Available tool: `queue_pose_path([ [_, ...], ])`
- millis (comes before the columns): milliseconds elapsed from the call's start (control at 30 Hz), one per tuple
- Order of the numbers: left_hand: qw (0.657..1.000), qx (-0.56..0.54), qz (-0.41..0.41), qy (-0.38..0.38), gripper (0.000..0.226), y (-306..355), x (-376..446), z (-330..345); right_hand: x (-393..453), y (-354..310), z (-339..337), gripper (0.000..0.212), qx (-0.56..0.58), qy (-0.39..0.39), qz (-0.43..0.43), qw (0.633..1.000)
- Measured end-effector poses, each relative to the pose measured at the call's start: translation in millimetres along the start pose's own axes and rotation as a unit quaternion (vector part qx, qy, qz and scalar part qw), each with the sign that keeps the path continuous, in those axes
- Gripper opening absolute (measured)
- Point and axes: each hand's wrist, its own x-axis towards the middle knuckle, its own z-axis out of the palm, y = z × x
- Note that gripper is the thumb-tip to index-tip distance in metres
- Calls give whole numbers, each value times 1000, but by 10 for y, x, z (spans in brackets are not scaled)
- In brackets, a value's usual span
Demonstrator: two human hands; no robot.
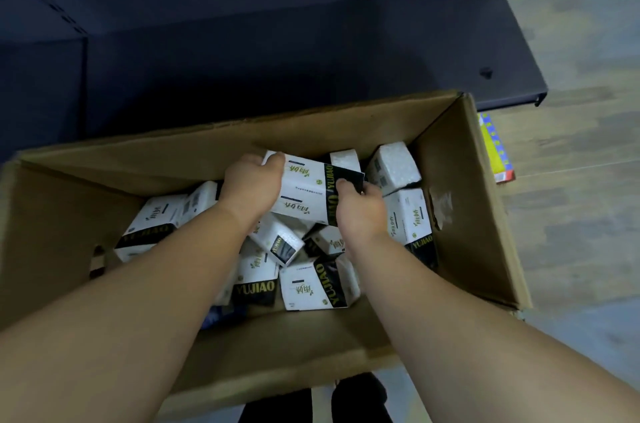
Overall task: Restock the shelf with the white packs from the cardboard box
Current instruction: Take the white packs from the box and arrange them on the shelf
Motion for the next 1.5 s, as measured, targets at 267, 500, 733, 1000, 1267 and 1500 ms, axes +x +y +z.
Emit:
queue_pose_path([
  [267, 992, -85, 79, 43, 22, 448, -680, -31, -385, -355, -343, 77, -1, 47, -121, 992],
  [500, 980, -135, 130, 67, 24, 931, -1224, -205, -772, -798, -709, 71, 14, 41, -229, 972],
  [733, 958, -176, 210, 88, 19, 1486, -1764, -418, -1133, -1307, -1014, 58, 27, 39, -337, 940],
  [1000, 935, -199, 270, 112, 23, 1904, -2167, -663, -1432, -1823, -1155, 74, 64, 48, -414, 907],
  [1267, 918, -224, 306, 119, 27, 2212, -2190, -1026, -1633, -2318, -1002, 79, 65, 44, -454, 888],
  [1500, 912, -198, 343, 108, 19, 2450, -1952, -1343, -1664, -2669, -765, 80, 82, 45, -470, 878],
])
